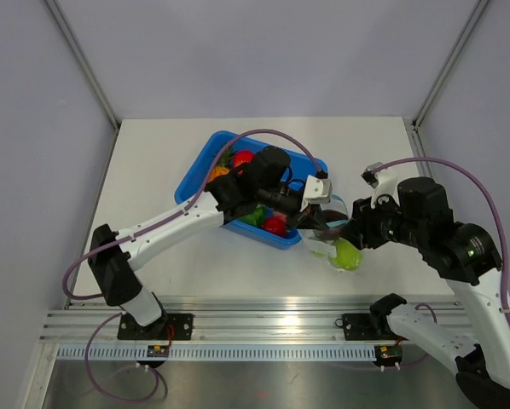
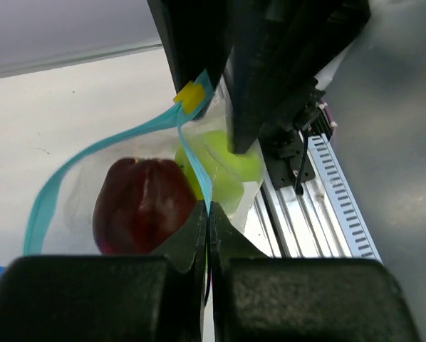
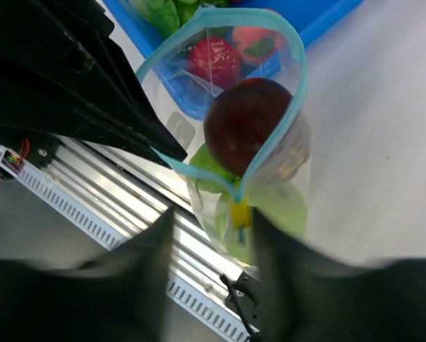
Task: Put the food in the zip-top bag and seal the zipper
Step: Zip the zipper food storage bag.
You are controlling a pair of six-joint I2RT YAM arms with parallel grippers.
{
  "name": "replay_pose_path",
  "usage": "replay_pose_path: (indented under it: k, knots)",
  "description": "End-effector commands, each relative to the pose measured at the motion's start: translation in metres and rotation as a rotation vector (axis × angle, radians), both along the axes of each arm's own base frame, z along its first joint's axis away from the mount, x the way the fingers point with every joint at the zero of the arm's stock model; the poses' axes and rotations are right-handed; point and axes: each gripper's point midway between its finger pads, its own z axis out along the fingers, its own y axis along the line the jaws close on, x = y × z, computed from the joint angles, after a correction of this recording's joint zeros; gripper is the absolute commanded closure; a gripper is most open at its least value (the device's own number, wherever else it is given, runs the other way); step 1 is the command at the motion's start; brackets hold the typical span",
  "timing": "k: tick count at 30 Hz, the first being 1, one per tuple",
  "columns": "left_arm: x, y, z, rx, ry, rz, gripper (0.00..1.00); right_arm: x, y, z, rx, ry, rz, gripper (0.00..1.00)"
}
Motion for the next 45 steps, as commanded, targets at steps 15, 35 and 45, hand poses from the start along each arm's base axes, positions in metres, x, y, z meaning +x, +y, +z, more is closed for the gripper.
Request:
replay_pose_path:
  k: [15,35,45]
  knots:
    - [0.025,-0.012,0.081,-0.178,0.044,0.225,1.0,0.02,-0.041,0.075,0.059,-0.326,-0.251,0.27]
    - [0.025,0.027,0.078,-0.192,-0.077,0.254,1.0,0.043,0.027,0.073,0.11,-0.247,0.065,0.27]
    - [0.028,0.047,0.085,-0.209,-0.12,0.257,1.0,0.058,0.034,0.069,0.185,-0.198,0.102,0.28]
